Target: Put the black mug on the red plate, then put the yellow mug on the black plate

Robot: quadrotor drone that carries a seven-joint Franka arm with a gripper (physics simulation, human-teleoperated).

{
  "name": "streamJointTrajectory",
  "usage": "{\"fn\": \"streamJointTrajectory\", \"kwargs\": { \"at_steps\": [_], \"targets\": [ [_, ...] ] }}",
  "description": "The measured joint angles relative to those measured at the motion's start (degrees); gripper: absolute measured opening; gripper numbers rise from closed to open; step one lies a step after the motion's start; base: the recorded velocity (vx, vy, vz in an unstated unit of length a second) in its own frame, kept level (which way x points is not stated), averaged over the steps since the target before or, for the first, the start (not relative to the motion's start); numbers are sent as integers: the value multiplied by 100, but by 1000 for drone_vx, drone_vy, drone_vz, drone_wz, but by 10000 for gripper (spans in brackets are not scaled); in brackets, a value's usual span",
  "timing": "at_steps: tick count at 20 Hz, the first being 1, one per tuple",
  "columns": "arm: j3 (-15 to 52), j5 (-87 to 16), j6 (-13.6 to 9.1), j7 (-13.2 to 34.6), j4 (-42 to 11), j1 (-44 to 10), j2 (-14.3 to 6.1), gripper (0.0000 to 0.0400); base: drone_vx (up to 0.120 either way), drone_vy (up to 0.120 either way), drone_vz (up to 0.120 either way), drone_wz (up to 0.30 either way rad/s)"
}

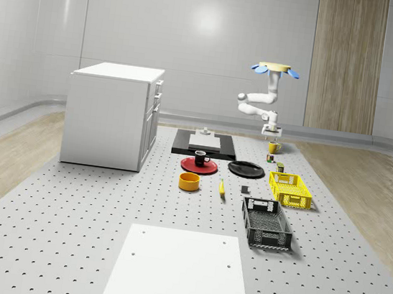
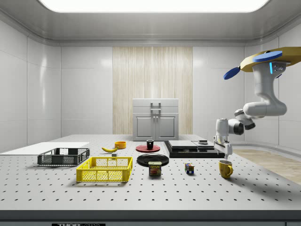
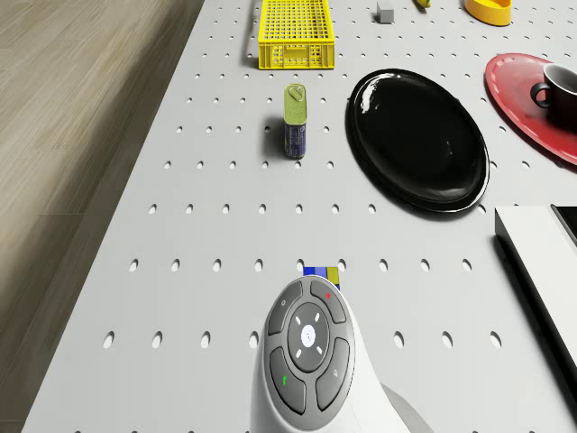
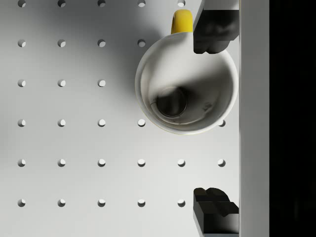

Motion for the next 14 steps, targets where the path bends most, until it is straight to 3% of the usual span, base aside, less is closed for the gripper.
{"fn": "streamJointTrajectory", "kwargs": {
  "at_steps": [14],
  "targets": [
    [-543,-518,298,-44,358,-124,86,400,0,0,0,0]
  ]
}}
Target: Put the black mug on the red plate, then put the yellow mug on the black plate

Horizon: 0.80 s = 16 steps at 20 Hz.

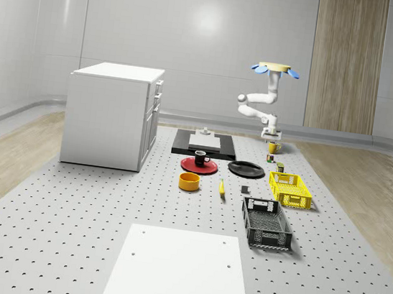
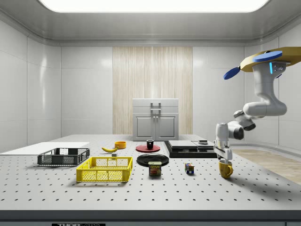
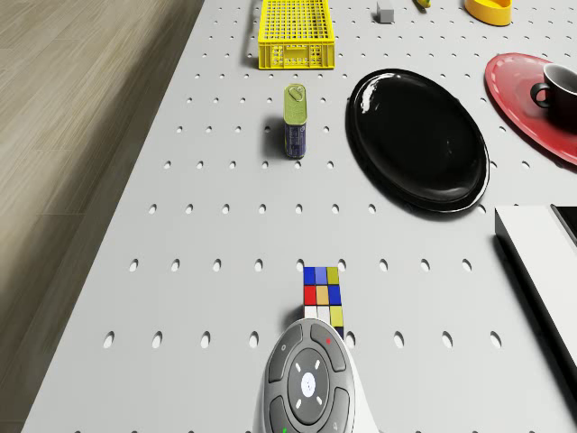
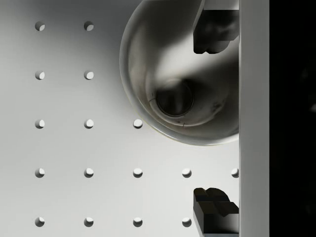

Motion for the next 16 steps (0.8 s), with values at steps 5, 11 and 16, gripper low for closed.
{"fn": "streamJointTrajectory", "kwargs": {
  "at_steps": [5,11,16],
  "targets": [
    [-58,-54,40,-67,52,41,11,400,0,0,0,0],
    [-151,-147,87,-115,129,56,46,400,0,0,0,0],
    [-201,-202,97,-139,166,67,78,318,0,0,0,0]
  ]
}}
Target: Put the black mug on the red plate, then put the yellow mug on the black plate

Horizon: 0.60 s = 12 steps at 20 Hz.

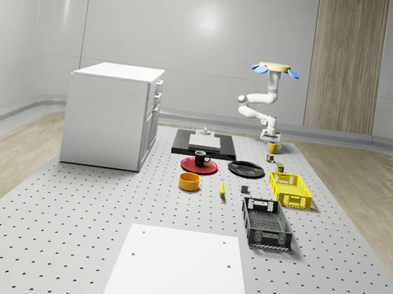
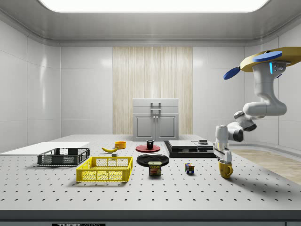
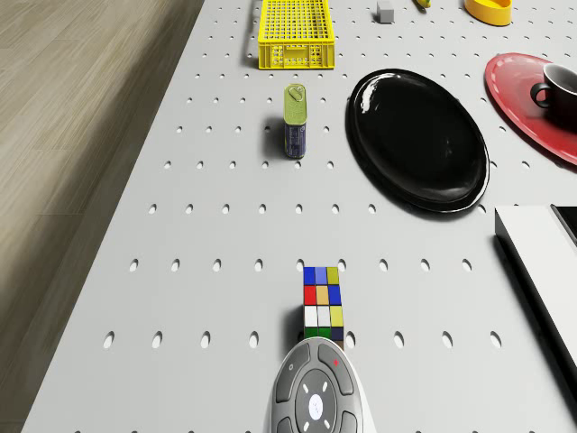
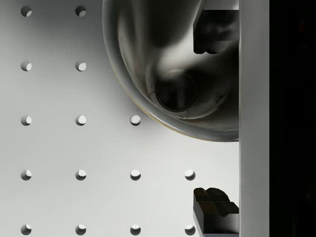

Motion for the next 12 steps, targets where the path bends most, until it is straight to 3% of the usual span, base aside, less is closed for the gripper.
{"fn": "streamJointTrajectory", "kwargs": {
  "at_steps": [2,5,12],
  "targets": [
    [-10,-13,-4,-8,6,7,11,236,0,0,0,0],
    [-20,-27,-12,-19,10,18,27,170,0,0,0,0],
    [-24,-42,-45,-41,2,49,58,120,0,0,0,0]
  ]
}}
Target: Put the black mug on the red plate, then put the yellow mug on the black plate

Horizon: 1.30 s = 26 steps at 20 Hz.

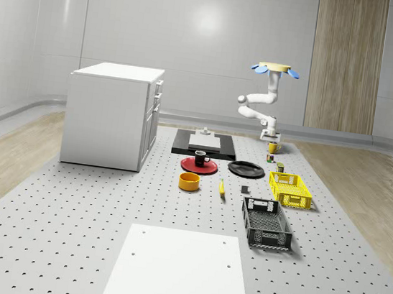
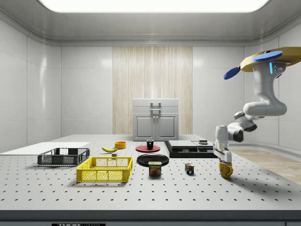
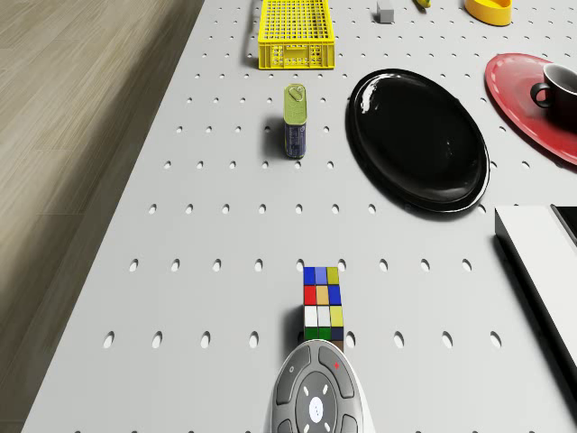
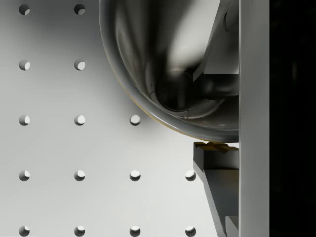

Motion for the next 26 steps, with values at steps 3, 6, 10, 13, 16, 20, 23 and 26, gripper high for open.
{"fn": "streamJointTrajectory", "kwargs": {
  "at_steps": [3,6,10,13,16,20,23,26],
  "targets": [
    [86,77,-74,-3,-80,40,-7,115,0,0,0,0],
    [232,210,-182,0,-201,93,-24,112,0,0,120,0],
    [428,392,-314,9,-346,151,-43,111,50,-50,120,0],
    [515,473,-370,15,-405,173,-49,110,120,-120,27,0],
    [564,519,-399,19,-436,184,-53,110,120,-120,0,0],
    [597,551,-416,22,-456,189,-57,110,120,-120,0,0],
    [608,562,-421,24,-462,189,-60,110,120,-120,0,0],
    [614,569,-422,26,-465,189,-63,110,120,-120,0,0]
  ]
}}
